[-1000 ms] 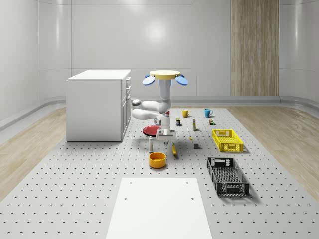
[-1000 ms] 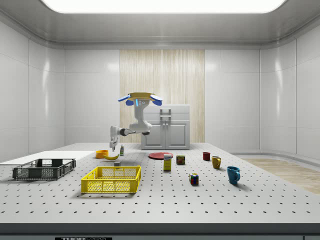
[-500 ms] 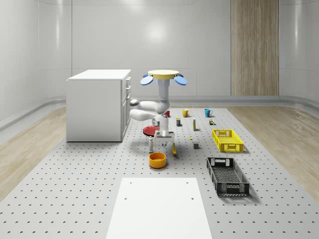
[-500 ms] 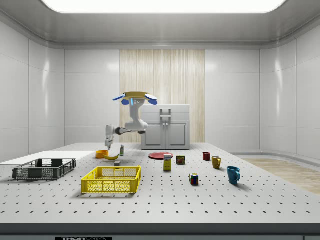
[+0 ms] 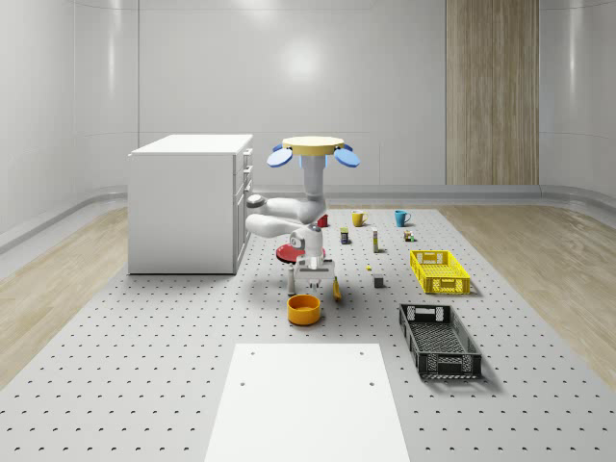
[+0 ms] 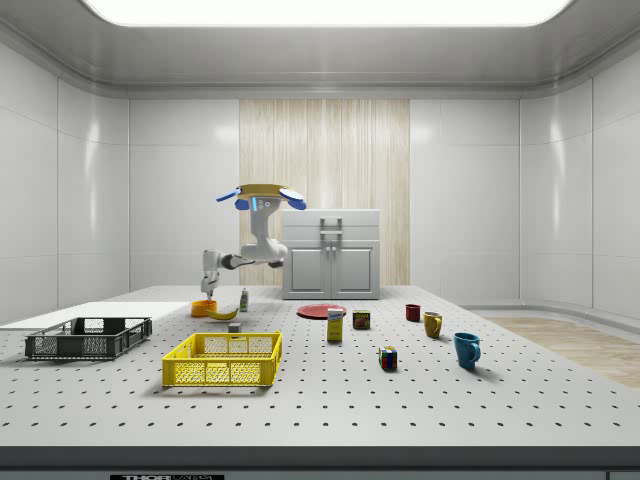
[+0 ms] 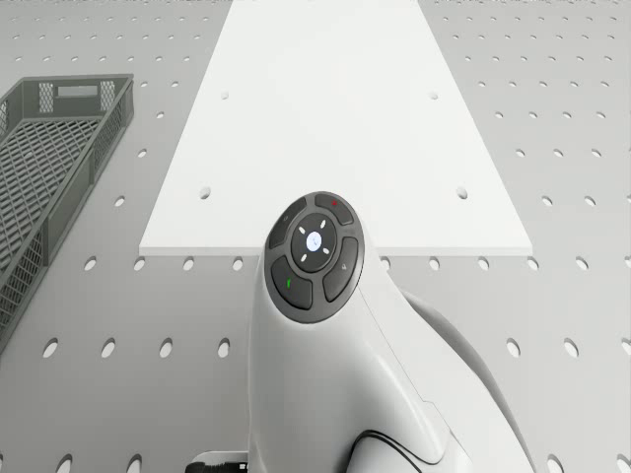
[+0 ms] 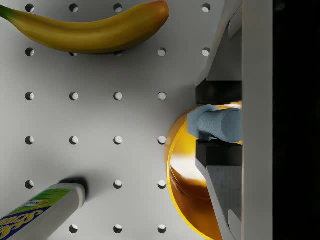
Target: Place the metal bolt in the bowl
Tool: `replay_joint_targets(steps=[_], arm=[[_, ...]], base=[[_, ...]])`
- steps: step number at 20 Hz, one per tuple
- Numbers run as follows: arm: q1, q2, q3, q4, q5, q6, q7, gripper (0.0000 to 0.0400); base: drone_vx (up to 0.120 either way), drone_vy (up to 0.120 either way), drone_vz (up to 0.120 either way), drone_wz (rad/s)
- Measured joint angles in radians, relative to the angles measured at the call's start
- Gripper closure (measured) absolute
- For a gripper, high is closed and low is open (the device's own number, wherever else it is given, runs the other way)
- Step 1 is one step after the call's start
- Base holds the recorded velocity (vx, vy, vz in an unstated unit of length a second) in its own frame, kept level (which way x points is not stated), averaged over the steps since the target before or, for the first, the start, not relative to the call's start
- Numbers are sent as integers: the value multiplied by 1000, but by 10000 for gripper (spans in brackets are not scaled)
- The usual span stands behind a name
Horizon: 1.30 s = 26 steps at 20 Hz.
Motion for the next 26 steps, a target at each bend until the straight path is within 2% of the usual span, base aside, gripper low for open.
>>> replay_joint_targets(steps=[4,7,13,24,26], arm=[[0,-2,0,0,1,2,0,300],[-1,-3,0,0,1,3,1,300],[-4,-6,-17,4,-14,11,1,300],[-34,-4,-176,53,-164,71,1,300],[-40,-1,-201,64,-188,80,1,198]], base=[[120,-120,0,0],[67,-13,0,0],[0,-27,0,0],[0,0,0,0],[0,0,0,0]])
